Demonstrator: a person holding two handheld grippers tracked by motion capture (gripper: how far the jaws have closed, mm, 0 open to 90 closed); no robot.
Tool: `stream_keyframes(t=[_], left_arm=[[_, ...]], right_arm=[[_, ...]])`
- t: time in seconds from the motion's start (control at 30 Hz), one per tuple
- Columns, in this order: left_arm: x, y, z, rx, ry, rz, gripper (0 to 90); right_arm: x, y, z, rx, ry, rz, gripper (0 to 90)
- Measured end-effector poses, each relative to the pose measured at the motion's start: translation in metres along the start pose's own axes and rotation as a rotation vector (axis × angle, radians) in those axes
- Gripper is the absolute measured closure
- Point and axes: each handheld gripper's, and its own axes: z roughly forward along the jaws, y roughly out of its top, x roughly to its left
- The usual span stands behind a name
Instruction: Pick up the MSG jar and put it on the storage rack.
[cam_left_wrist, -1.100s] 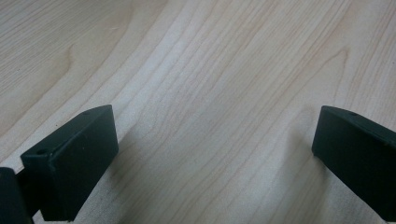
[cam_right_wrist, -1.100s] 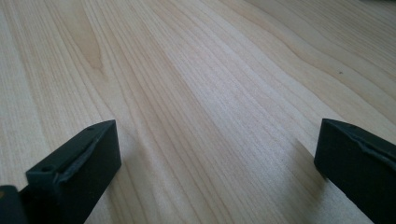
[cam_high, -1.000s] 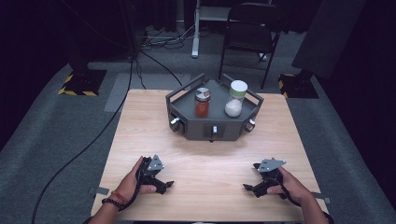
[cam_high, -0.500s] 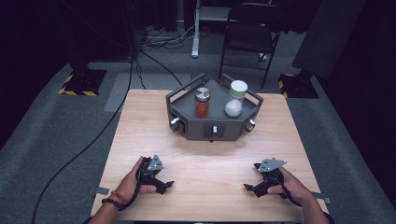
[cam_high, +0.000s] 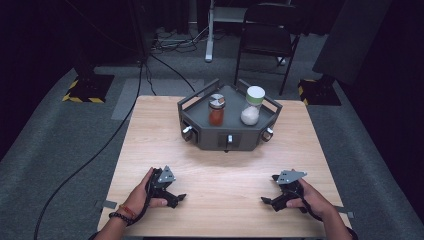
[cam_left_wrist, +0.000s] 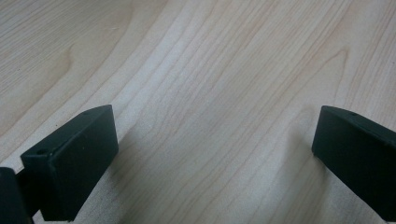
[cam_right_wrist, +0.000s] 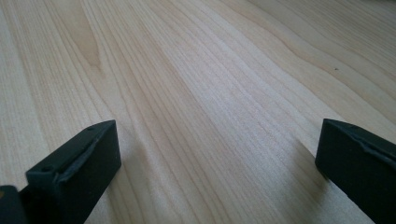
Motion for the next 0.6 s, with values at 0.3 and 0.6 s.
stream_keyframes(t=[0.3,0.6], left_arm=[[0.0008,0.0003,0.0001,0.001,-0.003,0.004,0.1],[0.0010,0.0004,0.0001,0.001,-0.003,0.004,0.0]], right_arm=[[-0.0003,0.0001,0.0000,0.000,0.001,-0.001,0.0],[-0.0004,0.0001,0.0000,0.000,0.002,-0.002,0.0]])
